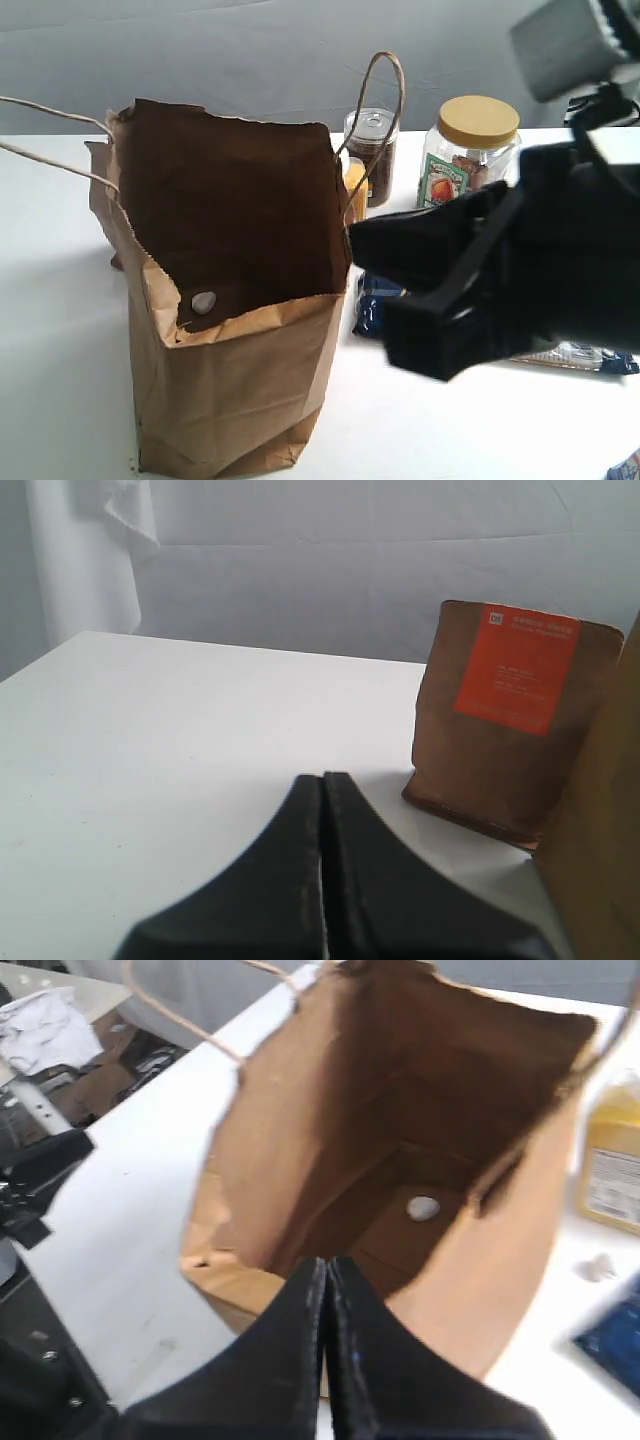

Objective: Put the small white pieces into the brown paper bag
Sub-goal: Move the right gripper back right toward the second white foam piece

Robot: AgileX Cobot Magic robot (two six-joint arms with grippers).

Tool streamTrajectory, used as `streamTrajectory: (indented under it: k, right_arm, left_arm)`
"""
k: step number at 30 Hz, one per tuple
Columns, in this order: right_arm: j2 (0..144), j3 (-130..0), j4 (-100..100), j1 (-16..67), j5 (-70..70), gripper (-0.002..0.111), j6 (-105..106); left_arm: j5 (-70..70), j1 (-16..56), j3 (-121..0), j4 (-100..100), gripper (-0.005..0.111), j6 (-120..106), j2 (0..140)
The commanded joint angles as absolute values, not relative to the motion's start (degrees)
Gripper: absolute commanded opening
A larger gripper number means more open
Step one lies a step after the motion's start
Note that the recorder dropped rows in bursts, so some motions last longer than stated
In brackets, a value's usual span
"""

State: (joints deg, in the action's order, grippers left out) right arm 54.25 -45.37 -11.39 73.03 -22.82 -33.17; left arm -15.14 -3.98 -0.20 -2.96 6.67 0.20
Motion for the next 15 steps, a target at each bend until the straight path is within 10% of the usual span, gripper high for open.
streamTrajectory:
  k: [1,15]
  right_arm:
    - [50.21,-42.33,-13.49,65.78,-29.62,0.000,-34.41]
    - [62.29,-42.12,-18.90,39.29,-37.44,0.000,-33.02]
  left_arm:
    - [-14.86,-3.75,0.00,-2.51,0.000,6.90,0.00]
    - [-14.86,-3.75,0.00,-2.51,0.000,6.90,0.00]
